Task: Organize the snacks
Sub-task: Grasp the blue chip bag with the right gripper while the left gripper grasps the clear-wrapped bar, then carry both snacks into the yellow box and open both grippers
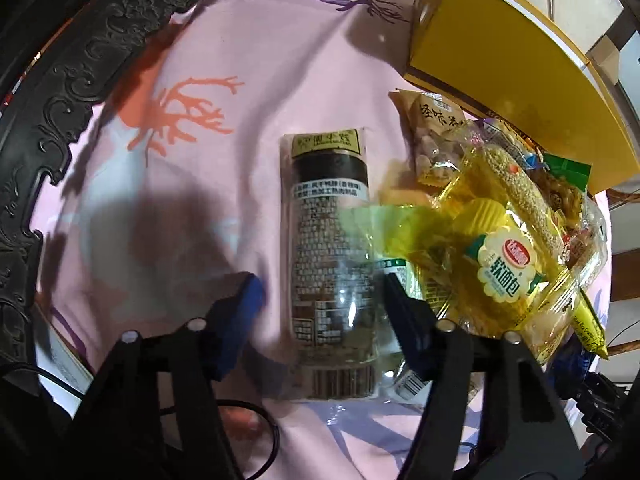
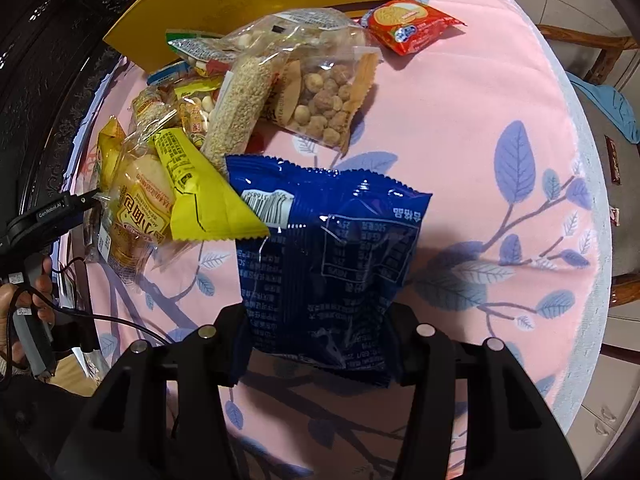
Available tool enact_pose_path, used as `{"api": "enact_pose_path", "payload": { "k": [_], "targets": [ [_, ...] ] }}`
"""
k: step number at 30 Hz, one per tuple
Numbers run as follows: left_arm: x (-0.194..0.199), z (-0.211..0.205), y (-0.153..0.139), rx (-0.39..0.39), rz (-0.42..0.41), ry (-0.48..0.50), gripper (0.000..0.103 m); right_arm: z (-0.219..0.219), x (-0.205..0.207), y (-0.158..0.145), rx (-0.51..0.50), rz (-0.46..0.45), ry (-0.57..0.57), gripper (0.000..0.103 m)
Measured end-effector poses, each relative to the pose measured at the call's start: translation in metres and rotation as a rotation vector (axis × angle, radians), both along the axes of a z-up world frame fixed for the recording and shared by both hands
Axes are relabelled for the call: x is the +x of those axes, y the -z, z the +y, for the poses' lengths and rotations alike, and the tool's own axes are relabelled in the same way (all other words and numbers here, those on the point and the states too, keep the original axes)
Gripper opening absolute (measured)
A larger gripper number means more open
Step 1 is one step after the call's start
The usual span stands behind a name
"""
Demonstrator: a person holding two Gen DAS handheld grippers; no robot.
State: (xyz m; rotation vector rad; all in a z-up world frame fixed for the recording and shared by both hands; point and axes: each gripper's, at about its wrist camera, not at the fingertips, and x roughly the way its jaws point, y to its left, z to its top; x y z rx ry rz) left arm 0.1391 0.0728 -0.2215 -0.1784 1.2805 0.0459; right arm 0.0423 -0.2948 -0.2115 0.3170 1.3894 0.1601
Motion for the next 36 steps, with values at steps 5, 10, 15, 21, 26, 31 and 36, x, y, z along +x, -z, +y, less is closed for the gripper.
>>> {"api": "enact_pose_path", "payload": {
  "k": [5,10,15,21,26,31,36],
  "targets": [
    [-0.007,0.008,0.000,-0.036,-0.025,0.012,0.044,-0.014,-0.009,-0.008,-0.016,-0.003,0.004,0.052],
    [-0.021,0.020,-0.020,-0.078,-0.079,0.007,0.032,-0.025,-0.020,-0.031,-0.045,-0.037,0.018,0.052],
    [-0.034,0.012,-0.032,-0.076,-0.119,0.069,0.032,-0.036,-0.024,-0.050,-0.062,-0.076,0.043,0.052],
    [-0.026,0.010,-0.004,-0.116,-0.065,0.064,0.042,-0.023,-0.020,-0.056,-0.056,-0.091,0.029,0.052],
    [-0.024,0.010,-0.004,-0.085,-0.073,0.077,0.035,-0.011,-0.015,-0.059,-0.046,-0.105,0.045,0.052],
    [-0.029,0.012,-0.034,-0.084,-0.151,0.091,0.029,-0.012,-0.003,-0.082,-0.041,-0.173,0.053,0.052],
    [-0.018,0.007,-0.089,-0.119,-0.284,0.091,0.029,-0.010,0.029,-0.122,-0.038,-0.308,0.057,0.052]
  ]
}}
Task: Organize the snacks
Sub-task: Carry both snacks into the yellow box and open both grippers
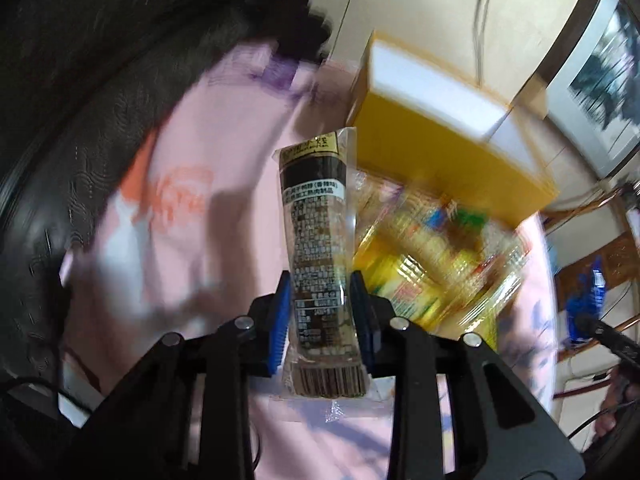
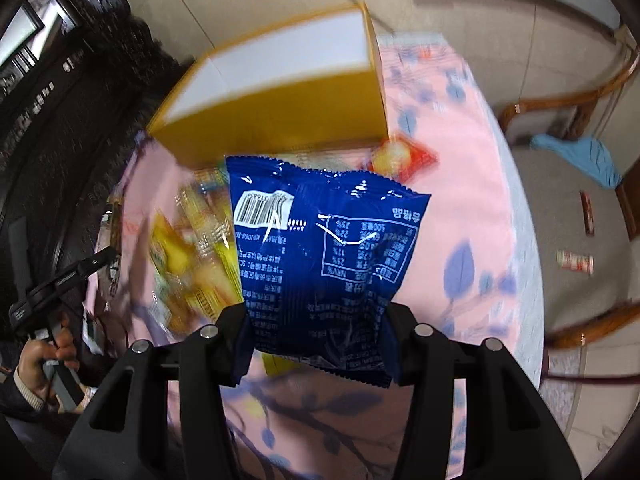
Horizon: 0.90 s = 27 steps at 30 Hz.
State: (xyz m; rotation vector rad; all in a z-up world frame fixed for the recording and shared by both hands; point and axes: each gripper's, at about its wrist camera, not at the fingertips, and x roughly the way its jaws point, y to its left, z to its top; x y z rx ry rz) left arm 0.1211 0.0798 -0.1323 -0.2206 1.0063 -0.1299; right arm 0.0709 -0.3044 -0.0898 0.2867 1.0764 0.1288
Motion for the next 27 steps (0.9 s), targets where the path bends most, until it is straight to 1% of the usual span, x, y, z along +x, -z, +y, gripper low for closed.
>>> {"api": "enact_pose_path", "payload": {
  "k": [2,3,4,6,8,10,12,14,17,20,23,27],
  "targets": [
    [0.013,-0.011,-0.031,-0.019,-0.083,0.026,0.029,0.001,0.015,-0.015,-0.005,-0.061,0.001,0.052],
    [0.017,-0.017,-0.041,-0.026,-0.111,0.038,0.029,0.001,0.030,-0.026,-0.007,-0.113,0.006,0.052],
    [0.027,-0.025,-0.054,-0.037,-0.146,0.056,0.029,0.001,0.038,-0.032,-0.007,-0.138,0.009,0.052],
    [0.045,-0.038,-0.070,-0.063,-0.188,0.082,0.029,0.003,0.062,-0.045,-0.017,-0.213,0.015,0.052],
    [0.070,-0.055,-0.080,-0.092,-0.215,0.099,0.029,0.008,0.087,-0.050,-0.036,-0.264,0.007,0.052],
    [0.090,-0.069,-0.081,-0.096,-0.226,0.107,0.029,0.013,0.107,-0.050,-0.041,-0.289,-0.003,0.052],
    [0.109,-0.080,-0.076,-0.104,-0.218,0.106,0.029,0.019,0.125,-0.047,-0.059,-0.305,-0.009,0.052],
    [0.129,-0.088,-0.065,-0.120,-0.194,0.089,0.029,0.024,0.137,-0.042,-0.070,-0.318,-0.016,0.052],
    [0.149,-0.093,-0.051,-0.134,-0.167,0.057,0.029,0.032,0.151,-0.033,-0.085,-0.329,-0.019,0.052],
    [0.163,-0.095,-0.038,-0.131,-0.148,0.034,0.029,0.039,0.166,-0.025,-0.116,-0.334,-0.014,0.052],
    [0.174,-0.095,-0.027,-0.121,-0.129,0.021,0.029,0.042,0.175,-0.017,-0.121,-0.319,-0.013,0.052],
    [0.184,-0.096,-0.032,-0.108,-0.133,0.013,0.029,0.039,0.182,-0.019,-0.115,-0.319,-0.003,0.052]
  ]
}}
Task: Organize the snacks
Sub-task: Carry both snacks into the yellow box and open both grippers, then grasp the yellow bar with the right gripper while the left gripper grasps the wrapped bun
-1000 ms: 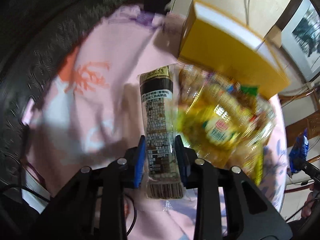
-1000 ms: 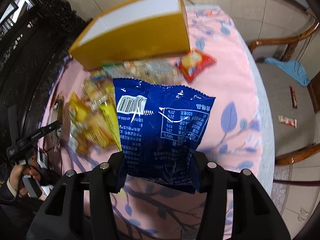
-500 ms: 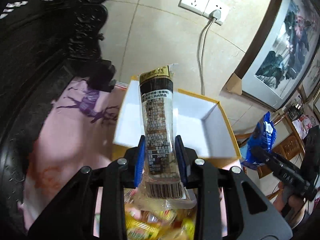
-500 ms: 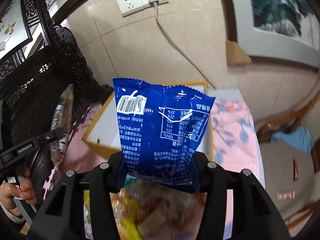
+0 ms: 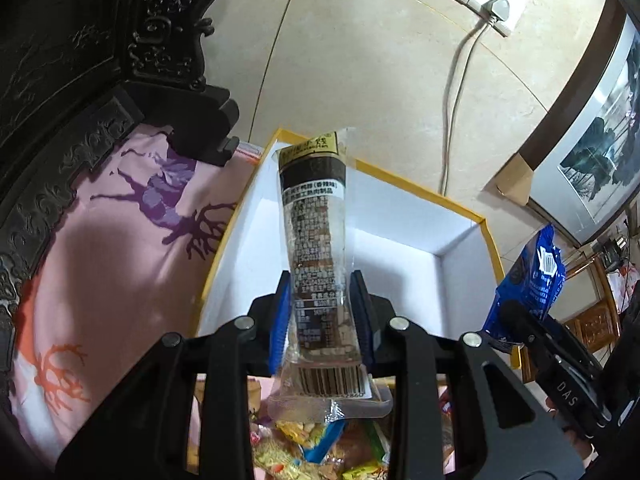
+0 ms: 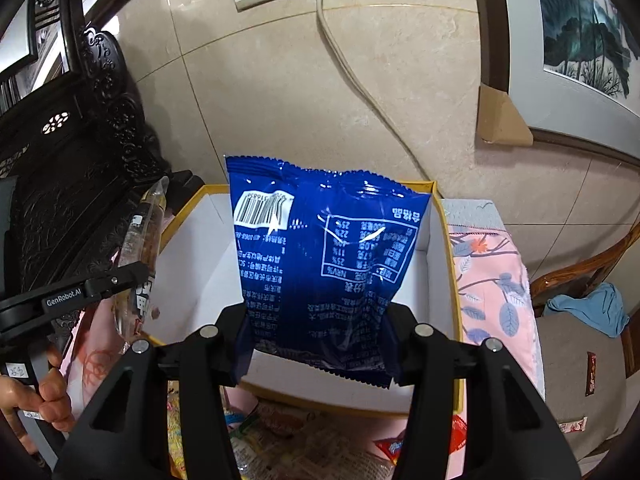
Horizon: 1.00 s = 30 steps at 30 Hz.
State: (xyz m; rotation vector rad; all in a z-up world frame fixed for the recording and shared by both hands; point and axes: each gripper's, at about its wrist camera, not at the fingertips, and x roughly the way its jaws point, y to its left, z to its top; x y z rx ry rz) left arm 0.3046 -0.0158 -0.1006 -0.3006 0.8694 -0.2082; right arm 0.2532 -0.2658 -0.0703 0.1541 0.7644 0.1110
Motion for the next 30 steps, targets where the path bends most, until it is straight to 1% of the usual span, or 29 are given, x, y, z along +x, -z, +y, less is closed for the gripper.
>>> {"api": "enact_pose_path", "payload": {
  "k": [2,6,7,9,10,11,12,13,14,16,17,19,22,24,26,28,30],
  "targets": [
    [0.008,-0.004,-0.009,0.009,-0.015,0.011,0.029,-0.003,0.006,-0.002,0.015,-0.003,0.001,0.052],
    [0.028,-0.021,-0.029,0.057,-0.071,0.057,0.031,-0.016,0.034,-0.010,0.057,-0.005,0.033,0.052],
    [0.035,-0.027,-0.030,0.077,-0.069,0.072,0.032,-0.017,0.039,-0.010,0.060,0.000,0.038,0.052],
    [0.045,-0.033,-0.025,0.103,-0.038,0.073,0.034,-0.018,0.049,-0.005,0.063,0.035,0.045,0.054],
    [0.050,-0.035,-0.019,0.112,-0.002,0.074,0.039,-0.019,0.054,0.000,0.067,0.074,0.050,0.057],
    [0.051,-0.036,-0.017,0.118,0.017,0.069,0.047,-0.019,0.057,0.004,0.068,0.104,0.062,0.059],
    [0.052,-0.036,-0.016,0.124,0.033,0.060,0.058,-0.019,0.061,0.011,0.057,0.161,0.084,0.066],
    [0.052,-0.035,-0.016,0.134,0.053,0.046,0.070,-0.018,0.063,0.013,0.043,0.182,0.098,0.078],
    [0.051,-0.034,-0.018,0.137,0.054,0.038,0.074,-0.017,0.063,0.013,0.024,0.193,0.113,0.080],
    [0.044,-0.030,-0.029,0.153,0.013,0.020,0.088,-0.014,0.059,0.008,0.019,0.181,0.084,0.083],
    [0.039,-0.028,-0.033,0.162,-0.008,0.020,0.090,-0.013,0.056,0.005,0.021,0.176,0.063,0.083],
    [0.022,-0.022,-0.041,0.162,-0.044,0.043,0.092,-0.011,0.037,-0.003,0.038,0.150,0.018,0.083],
    [-0.005,-0.008,-0.040,0.142,-0.043,0.033,0.092,-0.008,-0.007,-0.004,0.069,0.125,-0.069,0.083],
    [-0.030,0.002,-0.032,0.127,-0.029,0.032,0.092,-0.005,-0.045,0.003,0.072,0.128,-0.115,0.083],
    [-0.058,0.012,-0.019,0.150,0.005,0.032,0.092,-0.001,-0.088,0.019,0.076,0.177,-0.158,0.077],
    [-0.087,0.022,-0.008,0.176,0.042,0.037,0.092,0.003,-0.116,0.035,0.089,0.237,-0.179,0.069],
    [-0.113,0.032,0.000,0.190,0.086,0.034,0.092,0.008,-0.146,0.054,0.103,0.303,-0.198,0.065]
  ]
}}
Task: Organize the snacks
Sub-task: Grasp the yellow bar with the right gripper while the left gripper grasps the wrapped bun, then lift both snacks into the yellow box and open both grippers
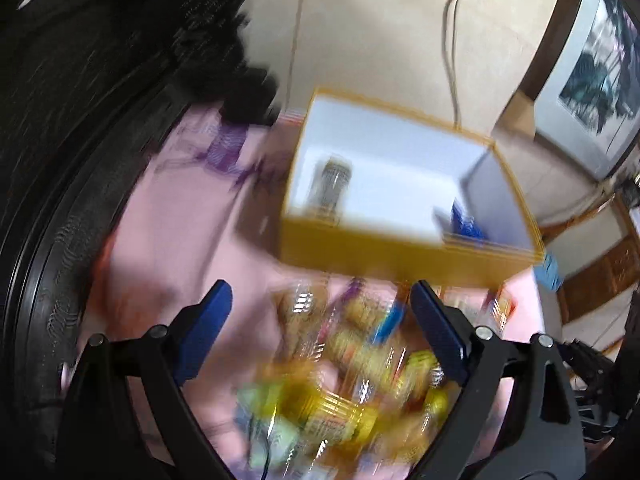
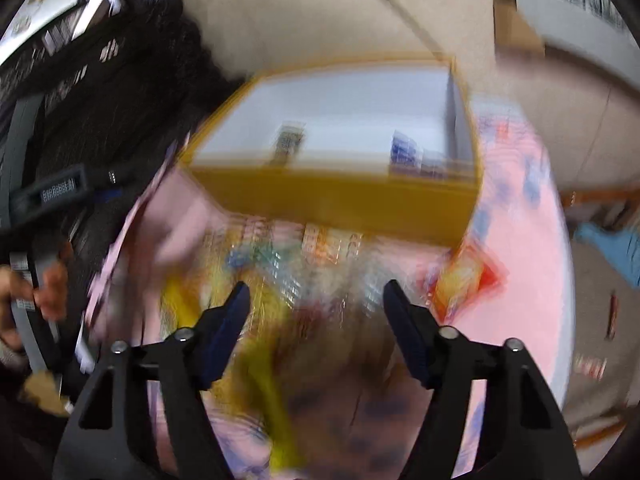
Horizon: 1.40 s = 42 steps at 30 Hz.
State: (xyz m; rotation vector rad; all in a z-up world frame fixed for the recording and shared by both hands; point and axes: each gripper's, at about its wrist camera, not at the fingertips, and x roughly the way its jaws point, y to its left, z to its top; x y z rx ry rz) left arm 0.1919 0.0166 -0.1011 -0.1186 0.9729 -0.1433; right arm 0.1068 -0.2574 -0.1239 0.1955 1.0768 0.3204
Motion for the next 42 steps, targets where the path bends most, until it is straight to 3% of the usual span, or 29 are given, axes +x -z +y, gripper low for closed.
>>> {"api": "enact_pose_path", "payload": {
  "k": [5,7,12,14,16,23,25,27,29,31,36,42],
  "targets": [
    [-0.065,0.017,0.022,0.009,0.077,0.015,0.092,0.021,-0.047,0.030,-0.019,0.068,-0.073,0.060],
    [-0.083,0.019,0.036,0.006,0.117,0.032,0.092,0.029,-0.049,0.040,-0.036,0.085,-0.104,0.047],
    [-0.106,0.011,0.073,0.062,0.195,0.126,0.092,0.046,-0.048,0.064,-0.097,0.116,-0.157,0.039],
    [-0.111,0.006,0.085,0.064,0.204,0.174,0.092,0.047,-0.046,0.068,-0.104,0.121,-0.159,0.037],
    [-0.114,0.000,0.097,0.094,0.207,0.210,0.092,0.049,-0.046,0.072,-0.100,0.128,-0.158,0.024],
    [-0.114,-0.030,0.129,0.153,0.207,0.368,0.092,0.051,-0.052,0.073,-0.114,0.125,-0.142,0.023],
    [-0.117,-0.036,0.134,0.193,0.166,0.389,0.092,0.051,-0.053,0.073,-0.120,0.119,-0.138,0.023],
    [-0.119,-0.038,0.136,0.216,0.141,0.409,0.090,0.049,-0.056,0.072,-0.125,0.113,-0.134,0.023],
    [-0.123,-0.034,0.134,0.232,0.118,0.412,0.078,0.048,-0.059,0.070,-0.139,0.101,-0.130,0.022],
    [-0.126,-0.028,0.130,0.183,0.124,0.416,0.067,0.047,-0.061,0.066,-0.133,0.093,-0.125,0.021],
    [-0.138,-0.023,0.123,0.175,0.105,0.429,0.062,0.039,-0.066,0.058,-0.134,0.080,-0.110,0.021],
    [-0.148,-0.020,0.086,0.177,0.004,0.427,0.062,0.031,-0.067,0.035,-0.127,0.038,-0.089,0.021]
  ]
}}
